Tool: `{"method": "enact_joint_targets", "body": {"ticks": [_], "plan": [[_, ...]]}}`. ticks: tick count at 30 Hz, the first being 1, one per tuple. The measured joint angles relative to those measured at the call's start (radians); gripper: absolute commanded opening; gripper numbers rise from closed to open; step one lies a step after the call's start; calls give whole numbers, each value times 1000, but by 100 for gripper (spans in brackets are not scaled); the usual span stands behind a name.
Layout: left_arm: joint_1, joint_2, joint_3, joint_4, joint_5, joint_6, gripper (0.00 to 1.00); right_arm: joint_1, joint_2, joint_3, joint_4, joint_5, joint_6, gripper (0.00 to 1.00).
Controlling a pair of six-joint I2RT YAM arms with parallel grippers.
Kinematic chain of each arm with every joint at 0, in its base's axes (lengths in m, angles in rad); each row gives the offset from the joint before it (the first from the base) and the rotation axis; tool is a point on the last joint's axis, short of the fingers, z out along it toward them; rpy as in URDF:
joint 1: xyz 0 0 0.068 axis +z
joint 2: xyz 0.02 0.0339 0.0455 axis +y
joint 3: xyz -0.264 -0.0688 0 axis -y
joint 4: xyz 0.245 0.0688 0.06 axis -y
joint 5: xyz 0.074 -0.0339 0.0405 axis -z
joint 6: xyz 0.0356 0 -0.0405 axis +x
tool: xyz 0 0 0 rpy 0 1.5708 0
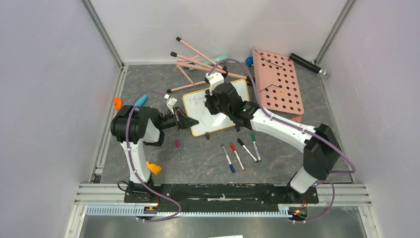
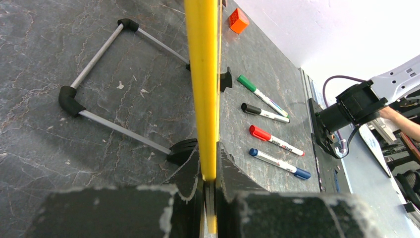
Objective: Write a sentence on the whiteboard
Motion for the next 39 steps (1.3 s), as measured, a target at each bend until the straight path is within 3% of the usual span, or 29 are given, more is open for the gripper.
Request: {"method": "enact_joint_targets", "body": {"ticks": [39], "plan": [[0,0,0,-1,-1,0,8,-14,98,90,-24,-47,-8,0]]}}
